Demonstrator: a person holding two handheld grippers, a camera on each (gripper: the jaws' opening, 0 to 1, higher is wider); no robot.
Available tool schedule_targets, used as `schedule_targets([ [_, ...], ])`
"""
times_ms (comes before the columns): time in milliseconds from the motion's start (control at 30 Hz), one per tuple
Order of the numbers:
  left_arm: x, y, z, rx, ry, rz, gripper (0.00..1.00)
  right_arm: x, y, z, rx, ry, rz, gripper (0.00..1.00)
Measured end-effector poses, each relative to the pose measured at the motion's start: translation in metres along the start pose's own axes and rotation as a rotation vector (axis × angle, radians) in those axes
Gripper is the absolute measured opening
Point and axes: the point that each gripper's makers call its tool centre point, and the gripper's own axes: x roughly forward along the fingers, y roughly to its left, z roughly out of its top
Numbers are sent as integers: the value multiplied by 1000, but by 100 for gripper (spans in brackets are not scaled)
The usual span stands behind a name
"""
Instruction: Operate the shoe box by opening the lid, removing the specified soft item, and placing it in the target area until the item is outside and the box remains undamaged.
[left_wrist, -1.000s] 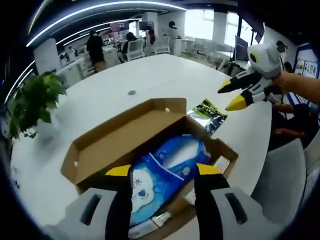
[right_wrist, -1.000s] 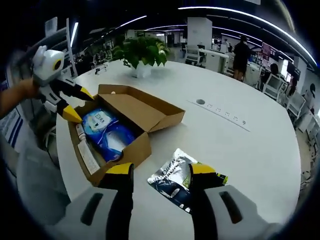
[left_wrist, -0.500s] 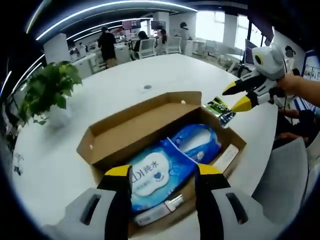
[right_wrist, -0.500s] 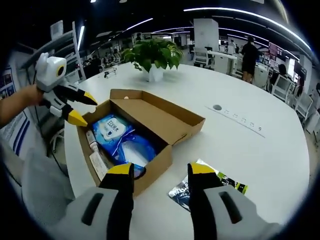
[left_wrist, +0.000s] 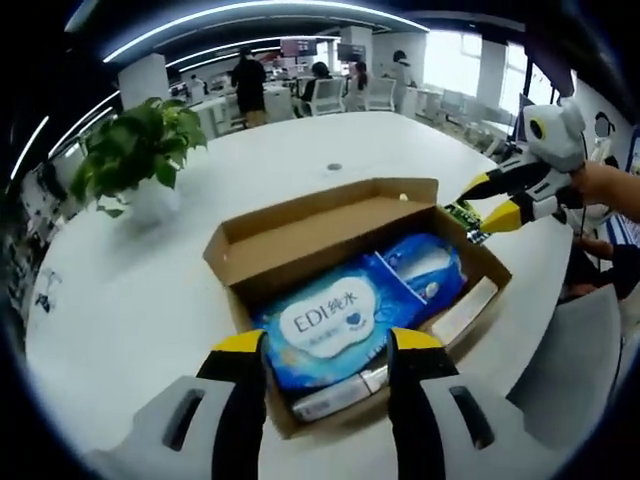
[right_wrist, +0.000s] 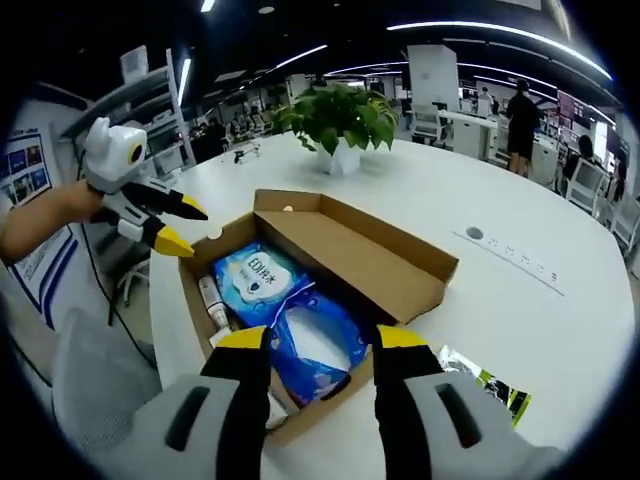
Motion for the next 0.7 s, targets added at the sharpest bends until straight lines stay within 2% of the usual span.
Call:
schedule_targets([
  [133, -3, 13, -11, -34, 2, 30, 43, 9, 7, 0, 4, 2, 19, 37],
  [700, -6, 33, -49, -130, 33, 90, 27, 43, 23, -6, 8, 33, 71, 33],
])
